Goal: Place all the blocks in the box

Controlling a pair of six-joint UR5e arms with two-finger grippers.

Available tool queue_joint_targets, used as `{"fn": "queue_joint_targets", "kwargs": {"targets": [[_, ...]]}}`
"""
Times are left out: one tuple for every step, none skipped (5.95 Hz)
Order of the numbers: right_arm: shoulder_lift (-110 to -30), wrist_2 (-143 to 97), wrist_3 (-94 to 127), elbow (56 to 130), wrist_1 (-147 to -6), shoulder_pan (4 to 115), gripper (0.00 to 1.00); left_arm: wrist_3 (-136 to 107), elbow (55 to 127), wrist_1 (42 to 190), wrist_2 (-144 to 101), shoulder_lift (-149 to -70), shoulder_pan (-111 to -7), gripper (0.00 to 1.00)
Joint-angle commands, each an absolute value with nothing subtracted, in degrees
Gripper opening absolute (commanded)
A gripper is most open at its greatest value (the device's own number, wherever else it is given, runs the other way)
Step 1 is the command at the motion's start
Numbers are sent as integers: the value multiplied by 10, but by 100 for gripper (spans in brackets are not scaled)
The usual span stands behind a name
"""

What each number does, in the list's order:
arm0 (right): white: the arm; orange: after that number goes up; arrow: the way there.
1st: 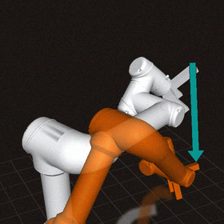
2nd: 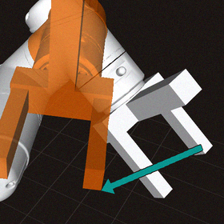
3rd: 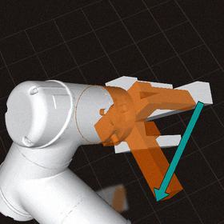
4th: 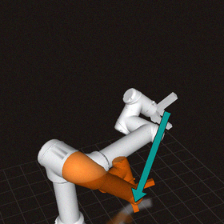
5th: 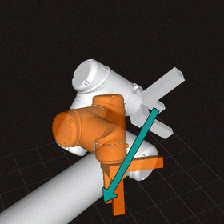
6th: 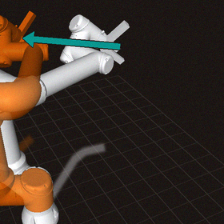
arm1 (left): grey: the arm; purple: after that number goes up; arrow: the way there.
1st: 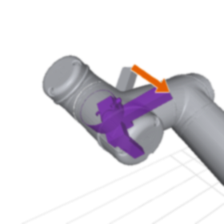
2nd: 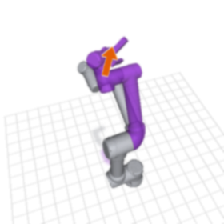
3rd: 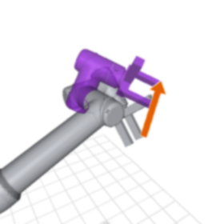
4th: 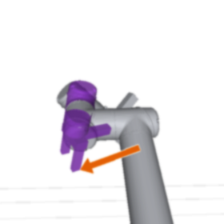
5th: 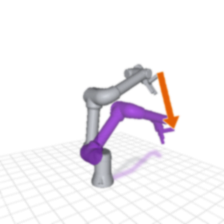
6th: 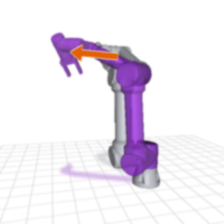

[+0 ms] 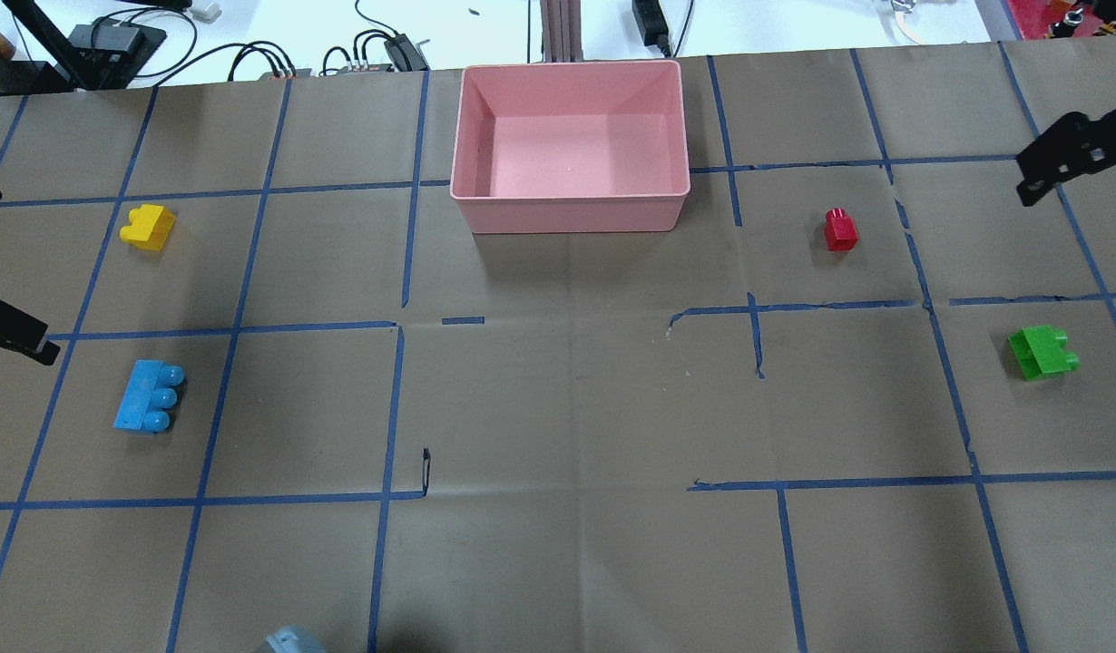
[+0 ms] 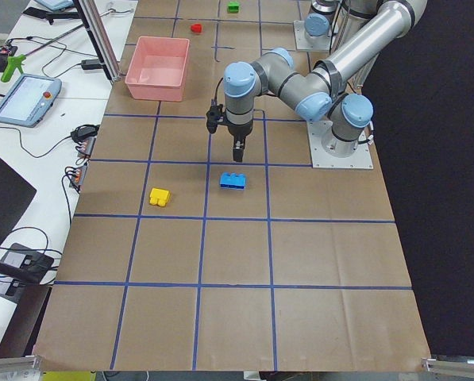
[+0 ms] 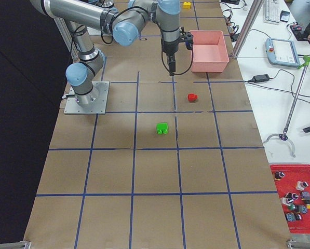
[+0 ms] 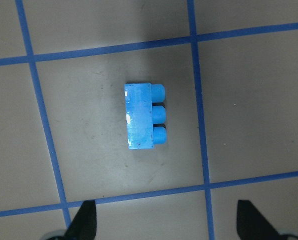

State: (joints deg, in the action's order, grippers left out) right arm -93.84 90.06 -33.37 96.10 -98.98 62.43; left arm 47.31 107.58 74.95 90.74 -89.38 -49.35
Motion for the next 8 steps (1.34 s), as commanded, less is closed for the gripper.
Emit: {"fn": "queue_joint_targets", "kwargs": {"targets": [[-921,897,-420,968,-997,522,100,450,1117,678,904,-917,-494,99],[-869,899,-418,986,-1055,516,100,446,1147,627,902,-939,-495,99],[-794,902,-422,1004,-1140,513,100,446,1161,568,895,-977,-496,99],[-746,900,-430,1007,-1170,511,100,437,1162,560,893,-1002,-499,99],[-727,898,-432,1027,-1174,509,100,437,1162,559,892,-1018,-500,99],[-732,898,-427,1075,-1244,509,100,435,1164,542,873,-1030,-504,99],[-730,898,-430,1112,-1299,510,100,435,1178,510,870,-1044,-504,99],[-731,897,-431,1127,-1305,510,100,436,1200,458,870,-1059,-504,99]]}}
